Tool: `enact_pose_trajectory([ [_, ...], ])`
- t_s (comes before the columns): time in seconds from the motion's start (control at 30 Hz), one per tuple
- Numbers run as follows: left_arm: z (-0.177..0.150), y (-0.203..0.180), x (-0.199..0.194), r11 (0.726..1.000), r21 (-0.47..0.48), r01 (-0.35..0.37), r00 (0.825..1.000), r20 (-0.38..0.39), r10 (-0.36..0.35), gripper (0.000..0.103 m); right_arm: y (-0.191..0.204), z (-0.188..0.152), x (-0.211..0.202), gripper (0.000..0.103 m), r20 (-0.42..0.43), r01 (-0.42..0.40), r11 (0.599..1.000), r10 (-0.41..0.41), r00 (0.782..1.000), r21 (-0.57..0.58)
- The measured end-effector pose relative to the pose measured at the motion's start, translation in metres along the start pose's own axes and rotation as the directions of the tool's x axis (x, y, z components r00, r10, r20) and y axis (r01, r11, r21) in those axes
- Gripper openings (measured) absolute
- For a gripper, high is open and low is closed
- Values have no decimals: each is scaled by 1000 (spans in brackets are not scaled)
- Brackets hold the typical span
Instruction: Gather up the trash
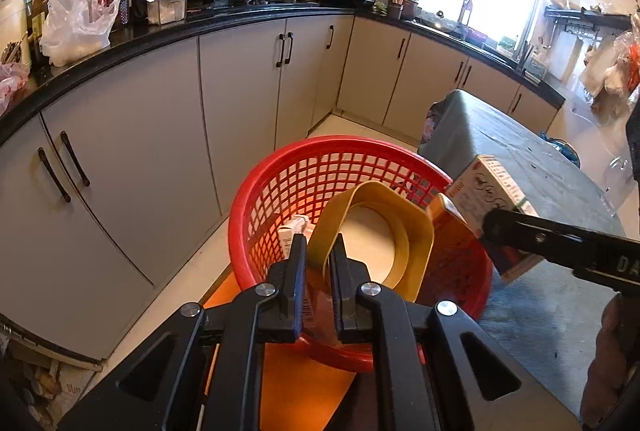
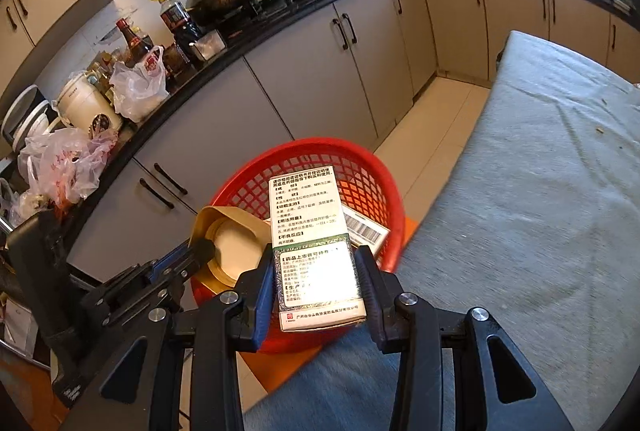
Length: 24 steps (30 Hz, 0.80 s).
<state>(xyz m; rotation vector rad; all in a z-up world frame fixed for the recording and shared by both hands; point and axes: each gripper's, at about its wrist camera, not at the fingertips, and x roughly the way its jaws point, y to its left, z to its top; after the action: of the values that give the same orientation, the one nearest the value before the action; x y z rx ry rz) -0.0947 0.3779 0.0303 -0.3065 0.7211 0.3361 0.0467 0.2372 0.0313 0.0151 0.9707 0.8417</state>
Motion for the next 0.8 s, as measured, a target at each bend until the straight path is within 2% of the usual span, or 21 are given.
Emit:
enact_pose_trajectory([
  [0.1, -1, 1, 1, 1000, -5, -2, 1000, -2, 2, 13, 1, 6, 9, 43, -1, 11, 1000, -11, 1000, 7],
  [0.23, -1, 0, -2, 1000, 3, 7, 1000, 7, -7, 17, 3, 11, 7, 52, 15, -2, 1000, 2, 1000, 9],
  [0.3, -1, -1, -4, 1000, 6, 1, 1000, 19, -1, 34, 4, 11, 1, 57, 33, 12, 1000, -12, 999, -1],
  [0.53, -2, -7, -17, 999, 14, -34, 998, 60, 33, 38, -1, 7, -34, 58, 101, 8, 1000, -8, 995, 8],
  [0.6, -3, -9, -20, 999, 12, -45, 997, 70, 44, 47, -2, 3, -46, 62, 124, 27, 1000, -28, 992, 7],
  [0.73, -6, -14, -32, 996, 17, -85, 991, 107, 83, 55, 0, -8, -67, 72, 168, 88, 996, -84, 982, -12],
  [0.8, -9, -17, -38, 995, 18, -100, 988, 123, 97, 64, 0, -15, -76, 77, 182, 114, 993, -109, 977, -20],
])
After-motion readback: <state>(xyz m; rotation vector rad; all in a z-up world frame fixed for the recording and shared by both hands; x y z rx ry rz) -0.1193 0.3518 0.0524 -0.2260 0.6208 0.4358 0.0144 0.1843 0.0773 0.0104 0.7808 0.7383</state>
